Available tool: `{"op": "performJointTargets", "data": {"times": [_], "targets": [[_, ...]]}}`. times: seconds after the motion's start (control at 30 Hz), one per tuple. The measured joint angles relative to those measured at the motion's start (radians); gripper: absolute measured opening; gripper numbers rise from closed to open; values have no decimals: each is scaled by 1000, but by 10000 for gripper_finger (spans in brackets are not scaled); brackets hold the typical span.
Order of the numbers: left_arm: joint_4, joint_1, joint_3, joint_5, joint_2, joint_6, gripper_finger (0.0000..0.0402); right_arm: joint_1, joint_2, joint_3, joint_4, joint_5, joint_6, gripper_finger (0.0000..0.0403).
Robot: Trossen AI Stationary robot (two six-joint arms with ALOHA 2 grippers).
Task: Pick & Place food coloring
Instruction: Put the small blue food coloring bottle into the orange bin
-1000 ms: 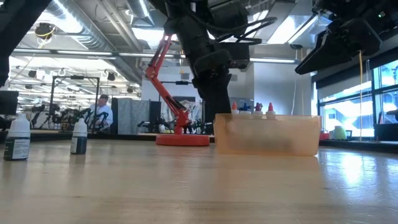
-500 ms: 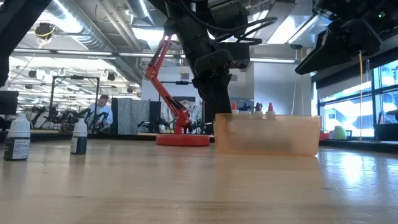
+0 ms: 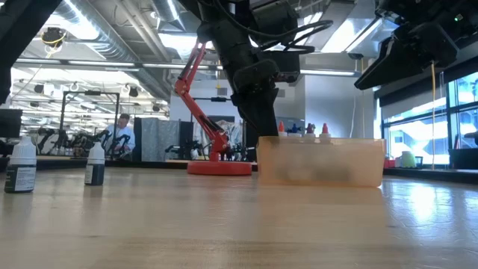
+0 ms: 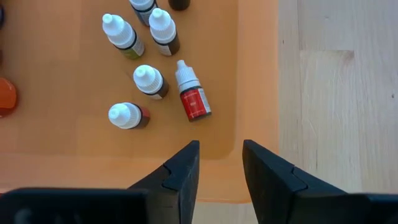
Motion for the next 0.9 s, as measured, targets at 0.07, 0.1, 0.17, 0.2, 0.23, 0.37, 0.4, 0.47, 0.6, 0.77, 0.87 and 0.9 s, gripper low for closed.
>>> {"op": "performJointTargets", "data": {"times": [0.07, 0.1, 0.17, 0.2, 0.23, 0.37, 0.4, 0.47, 0.6, 0.77, 0.87, 0.9], "targets": [[-1, 0, 0, 0, 0, 0, 121, 0, 0, 0, 0, 0, 0, 155], [-2, 0, 0, 0, 0, 0, 121, 0, 0, 0, 0, 0, 0, 155], [-8, 0, 0, 0, 0, 0, 119, 0, 0, 0, 0, 0, 0, 155], [-8, 0, 0, 0, 0, 0, 119, 0, 0, 0, 0, 0, 0, 155], [-8, 0, 0, 0, 0, 0, 118, 0, 0, 0, 0, 0, 0, 155], [-8, 0, 0, 0, 0, 0, 116, 0, 0, 0, 0, 0, -1, 155], [-9, 0, 0, 0, -2, 3, 116, 0, 0, 0, 0, 0, -1, 155], [-40, 0, 0, -1, -21, 18, 116, 0, 0, 0, 0, 0, -1, 155], [-72, 2, 0, -6, -139, 18, 116, 0, 0, 0, -3, 0, 1, 155], [22, -13, -111, -23, -345, -22, 115, 0, 0, 0, -18, -22, 6, 155], [98, -43, -259, -80, -479, -78, 114, 0, 0, 0, -20, -69, 8, 155], [112, -55, -308, -100, -520, -105, 115, 0, 0, 0, -20, -80, 8, 155]]}}
